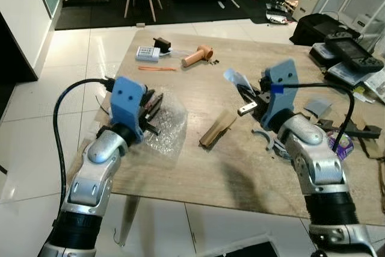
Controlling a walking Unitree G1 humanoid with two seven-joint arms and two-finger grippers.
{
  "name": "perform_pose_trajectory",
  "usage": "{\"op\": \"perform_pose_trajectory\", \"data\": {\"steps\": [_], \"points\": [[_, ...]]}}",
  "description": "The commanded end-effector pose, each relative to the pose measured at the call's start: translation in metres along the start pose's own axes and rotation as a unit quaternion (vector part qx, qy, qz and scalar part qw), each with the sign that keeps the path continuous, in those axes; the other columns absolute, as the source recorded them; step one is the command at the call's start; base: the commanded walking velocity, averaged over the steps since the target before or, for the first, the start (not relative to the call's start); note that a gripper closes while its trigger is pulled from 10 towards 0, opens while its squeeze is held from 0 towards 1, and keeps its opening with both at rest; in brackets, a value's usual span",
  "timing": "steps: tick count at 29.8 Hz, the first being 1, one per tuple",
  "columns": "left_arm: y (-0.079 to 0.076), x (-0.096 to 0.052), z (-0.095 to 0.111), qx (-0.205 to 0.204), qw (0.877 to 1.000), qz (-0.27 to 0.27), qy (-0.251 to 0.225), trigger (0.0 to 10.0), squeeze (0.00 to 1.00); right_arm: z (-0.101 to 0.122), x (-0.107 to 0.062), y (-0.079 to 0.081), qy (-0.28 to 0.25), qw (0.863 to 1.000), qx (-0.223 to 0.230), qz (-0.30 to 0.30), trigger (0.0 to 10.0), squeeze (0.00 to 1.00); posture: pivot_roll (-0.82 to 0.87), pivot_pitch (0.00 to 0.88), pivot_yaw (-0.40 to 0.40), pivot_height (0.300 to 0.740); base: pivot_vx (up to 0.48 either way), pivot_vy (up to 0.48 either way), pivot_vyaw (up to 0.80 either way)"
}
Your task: Picking trash to rubbish bin
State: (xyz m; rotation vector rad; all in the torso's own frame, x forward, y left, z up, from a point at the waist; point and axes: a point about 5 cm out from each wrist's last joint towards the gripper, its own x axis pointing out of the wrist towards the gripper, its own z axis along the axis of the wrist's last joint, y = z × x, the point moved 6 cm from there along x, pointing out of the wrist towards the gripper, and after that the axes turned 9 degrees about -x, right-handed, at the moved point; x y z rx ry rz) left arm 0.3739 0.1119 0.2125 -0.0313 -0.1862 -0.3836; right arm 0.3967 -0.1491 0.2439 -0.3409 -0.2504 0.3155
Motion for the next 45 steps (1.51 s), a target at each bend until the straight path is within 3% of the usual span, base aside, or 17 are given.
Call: {"op": "perform_pose_trajectory", "data": {"steps": [1, 2, 3, 5, 16, 28, 45], "points": [[0.009, -0.006, -0.011, -0.013, 0.999, 0.041, 0.012, 10.0, 0.0, 0.002, -0.008, -0.011, -0.012, 0.999, -0.001, -0.043, 10.0, 0.0, -0.1, 0.059, -0.043, 0.74, 0.0, 0.0, 0.0], [0.009, -0.006, -0.011, -0.013, 0.999, 0.041, 0.012, 10.0, 0.0, 0.002, -0.008, -0.011, -0.012, 0.999, -0.001, -0.043, 10.0, 0.0, -0.1, 0.059, -0.043, 0.74, 0.0, 0.0, 0.0], [0.021, -0.01, -0.014, -0.025, 0.995, 0.095, 0.012, 10.0, 0.0, 0.0, -0.013, -0.013, -0.018, 0.997, 0.003, -0.072, 10.0, 0.0, -0.09, 0.036, -0.053, 0.74, 0.0, 0.0, 0.0], [0.024, -0.011, -0.015, -0.028, 0.993, 0.111, 0.015, 10.0, 0.0, -0.001, -0.015, -0.012, -0.021, 0.997, 0.003, -0.079, 10.0, 0.0, -0.09, 0.036, -0.053, 0.74, 0.0, 0.0, 0.0], [0.031, -0.007, -0.007, -0.029, 0.99, 0.138, -0.014, 10.0, 0.0, -0.003, -0.013, 0.004, -0.04, 0.994, 0.029, -0.093, 10.0, 0.0, -0.08, 0.023, -0.063, 0.74, 0.0, 0.0, -0.15], [0.022, -0.004, -0.009, -0.01, 0.991, 0.134, -0.01, 10.0, 0.0, -0.007, -0.011, 0.023, -0.041, 0.995, 0.034, -0.086, 10.0, 0.0, -0.08, 0.035, -0.069, 0.74, 0.0, 0.0, -0.8], [0.025, 0.001, -0.005, 0.005, 0.991, 0.13, -0.014, 10.0, 0.0, -0.006, -0.011, 0.025, -0.044, 0.994, 0.036, -0.091, 10.0, 0.0, -0.09, 0.05, -0.068, 0.74, 0.0, 0.0, -0.8]]}}
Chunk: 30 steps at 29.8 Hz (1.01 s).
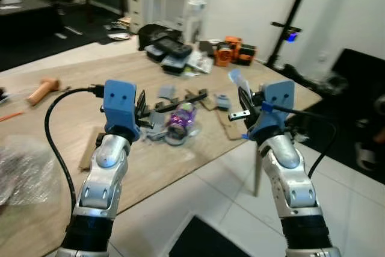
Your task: Picking trash to rubbish bin
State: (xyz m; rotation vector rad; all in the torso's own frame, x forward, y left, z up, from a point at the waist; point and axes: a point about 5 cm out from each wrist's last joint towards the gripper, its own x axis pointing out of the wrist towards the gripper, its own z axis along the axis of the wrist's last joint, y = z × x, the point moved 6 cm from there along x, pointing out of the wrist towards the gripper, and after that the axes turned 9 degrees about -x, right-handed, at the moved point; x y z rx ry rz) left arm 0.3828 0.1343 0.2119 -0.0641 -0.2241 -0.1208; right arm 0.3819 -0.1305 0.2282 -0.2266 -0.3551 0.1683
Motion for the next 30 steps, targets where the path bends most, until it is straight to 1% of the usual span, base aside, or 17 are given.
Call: {"op": "perform_pose_trajectory", "data": {"steps": [1, 6, 9, 14, 16, 20, 26, 30], "points": [[0.001, 0.002, -0.004, 0.008, 1.0, -0.001, 0.007, 10.0, 0.0, -0.001, 0.0, -0.001, 0.001, 1.0, -0.003, -0.004, 10.0, 0.0, -0.09, 0.052, -0.067, 0.74, 0.0, 0.0, -0.8], [0.001, 0.003, -0.003, 0.009, 1.0, 0.0, 0.009, 10.0, 0.0, -0.004, -0.001, 0.0, 0.006, 1.0, 0.003, -0.008, 10.0, 0.0, -0.09, 0.055, -0.066, 0.74, 0.0, 0.0, -0.8], [0.004, 0.001, -0.007, 0.012, 1.0, 0.001, 0.015, 10.0, 0.0, -0.008, -0.002, -0.001, 0.012, 1.0, 0.012, -0.013, 10.0, 0.0, -0.08, 0.062, -0.066, 0.74, 0.0, 0.0, -0.8], [0.006, 0.0, -0.008, 0.013, 1.0, 0.002, 0.018, 10.0, 0.0, -0.009, -0.003, -0.001, 0.014, 1.0, 0.013, -0.013, 10.0, 0.0, -0.08, 0.068, -0.066, 0.74, 0.0, 0.0, -0.8], [0.01, 0.0, -0.007, 0.016, 1.0, 0.005, 0.018, 10.0, 0.0, -0.009, -0.002, 0.0, 0.014, 1.0, 0.014, -0.012, 10.0, 0.0, -0.08, 0.075, -0.061, 0.74, 0.0, 0.0, -0.8], [0.011, 0.001, -0.007, 0.018, 1.0, 0.006, 0.018, 10.0, 0.0, -0.009, -0.002, 0.001, 0.014, 1.0, 0.014, -0.012, 10.0, 0.0, -0.08, 0.076, -0.06, 0.74, 0.0, 0.0, -0.8], [0.012, 0.002, -0.008, 0.014, 1.0, 0.013, 0.019, 10.0, 0.0, -0.01, -0.002, 0.002, 0.015, 1.0, 0.015, -0.012, 10.0, 0.0, -0.08, 0.078, -0.061, 0.74, 0.0, 0.0, -0.8], [0.014, 0.003, -0.008, 0.004, 1.0, 0.022, 0.02, 10.0, 0.0, -0.011, -0.003, 0.003, 0.016, 1.0, 0.016, -0.011, 10.0, 0.0, -0.08, 0.081, -0.062, 0.74, 0.0, 0.0, -0.8]]}}
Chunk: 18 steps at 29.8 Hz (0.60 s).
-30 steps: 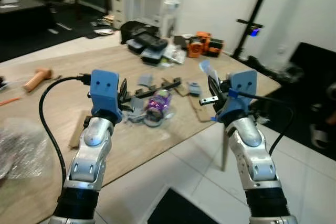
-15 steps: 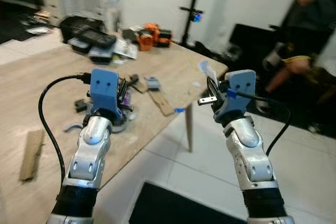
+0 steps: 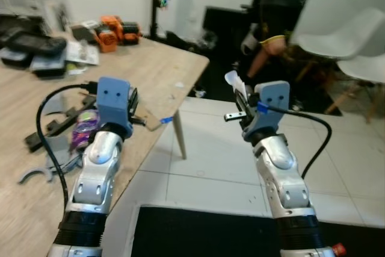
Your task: Picking trash to rubbish bin
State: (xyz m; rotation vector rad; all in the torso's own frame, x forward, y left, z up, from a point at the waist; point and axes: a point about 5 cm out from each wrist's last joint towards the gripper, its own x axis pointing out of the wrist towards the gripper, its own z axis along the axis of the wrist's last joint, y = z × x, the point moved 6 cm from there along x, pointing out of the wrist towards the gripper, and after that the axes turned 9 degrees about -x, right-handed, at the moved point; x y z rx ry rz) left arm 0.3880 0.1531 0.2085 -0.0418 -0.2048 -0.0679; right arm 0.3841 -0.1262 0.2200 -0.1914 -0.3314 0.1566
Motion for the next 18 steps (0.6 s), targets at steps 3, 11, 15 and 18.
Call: {"op": "perform_pose_trajectory", "data": {"steps": [3, 11, 15, 18], "points": [[-0.004, 0.001, -0.005, -0.013, 1.0, -0.001, 0.009, 10.0, 0.0, -0.005, -0.002, -0.002, 0.006, 1.0, -0.001, -0.002, 10.0, 0.0, -0.09, 0.082, -0.058, 0.74, 0.0, 0.0, -0.8], [-0.002, -0.003, -0.009, -0.012, 1.0, 0.003, 0.012, 10.0, 0.0, -0.008, -0.004, 0.004, 0.011, 1.0, 0.002, 0.005, 10.0, 0.0, -0.1, 0.079, -0.064, 0.74, 0.0, 0.0, -0.8], [0.001, -0.005, -0.009, 0.0, 1.0, 0.006, 0.012, 10.0, 0.0, -0.016, -0.008, 0.003, 0.024, 1.0, 0.008, 0.004, 10.0, 0.0, -0.09, 0.079, -0.077, 0.74, 0.0, 0.0, -0.8], [0.002, -0.007, -0.013, -0.002, 1.0, 0.007, 0.018, 10.0, 0.0, -0.02, -0.01, 0.006, 0.029, 0.999, 0.008, 0.01, 10.0, 0.0, -0.09, 0.083, -0.083, 0.74, 0.0, 0.0, -0.8]]}}
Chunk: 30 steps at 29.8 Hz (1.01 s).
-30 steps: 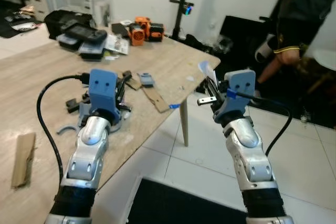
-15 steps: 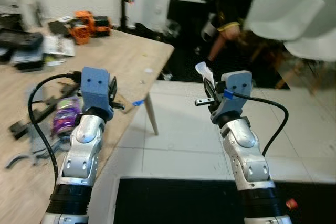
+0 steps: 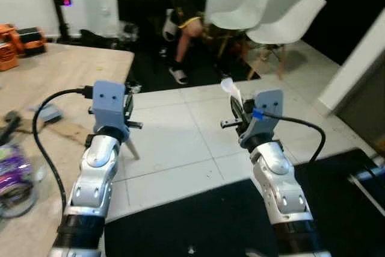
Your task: Picking trash to rubbish bin
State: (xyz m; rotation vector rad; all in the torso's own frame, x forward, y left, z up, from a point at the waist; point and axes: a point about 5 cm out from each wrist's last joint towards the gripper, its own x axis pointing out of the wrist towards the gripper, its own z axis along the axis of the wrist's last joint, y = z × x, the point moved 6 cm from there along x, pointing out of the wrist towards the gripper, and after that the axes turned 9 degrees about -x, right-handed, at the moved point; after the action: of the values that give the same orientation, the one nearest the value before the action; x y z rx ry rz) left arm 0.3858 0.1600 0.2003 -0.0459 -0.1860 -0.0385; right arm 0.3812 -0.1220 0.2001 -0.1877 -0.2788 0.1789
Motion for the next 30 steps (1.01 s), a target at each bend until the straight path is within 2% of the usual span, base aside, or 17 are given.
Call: {"op": "perform_pose_trajectory", "data": {"steps": [1, 5, 11, 16, 22, 30], "points": [[-0.005, -0.003, -0.006, -0.001, 1.0, -0.008, 0.009, 10.0, 0.0, -0.003, -0.001, -0.003, 0.005, 1.0, 0.002, -0.003, 10.0, 0.0, -0.09, 0.083, -0.083, 0.74, 0.0, 0.0, -0.8], [-0.006, -0.004, -0.007, -0.007, 1.0, -0.006, 0.011, 10.0, 0.0, -0.008, -0.003, 0.0, 0.011, 1.0, 0.001, 0.003, 10.0, 0.0, -0.1, 0.085, -0.078, 0.74, 0.0, 0.0, -0.8], [-0.014, -0.006, -0.011, -0.001, 1.0, -0.027, 0.015, 10.0, 0.0, -0.024, -0.008, -0.004, 0.034, 0.999, 0.017, -0.009, 10.0, 0.0, -0.09, 0.086, -0.071, 0.74, 0.0, 0.0, -0.8], [-0.002, -0.011, -0.028, -0.001, 0.999, -0.008, 0.042, 10.0, 0.0, -0.044, -0.017, -0.009, 0.065, 0.997, 0.02, -0.018, 10.0, 0.0, -0.09, 0.091, -0.054, 0.74, 0.0, 0.0, -0.8], [-0.003, -0.01, -0.028, 0.012, 0.999, -0.011, 0.044, 10.0, 0.0, -0.063, -0.025, -0.003, 0.094, 0.995, 0.013, 0.0, 10.0, 0.0, -0.06, 0.087, -0.06, 0.74, 0.0, 0.0, -0.8], [-0.007, -0.008, -0.024, 0.027, 0.998, -0.033, 0.044, 10.0, 0.0, -0.069, -0.028, -0.001, 0.096, 0.995, 0.019, -0.009, 10.0, 0.0, -0.04, 0.082, -0.021, 0.74, 0.0, 0.0, -0.8]]}}
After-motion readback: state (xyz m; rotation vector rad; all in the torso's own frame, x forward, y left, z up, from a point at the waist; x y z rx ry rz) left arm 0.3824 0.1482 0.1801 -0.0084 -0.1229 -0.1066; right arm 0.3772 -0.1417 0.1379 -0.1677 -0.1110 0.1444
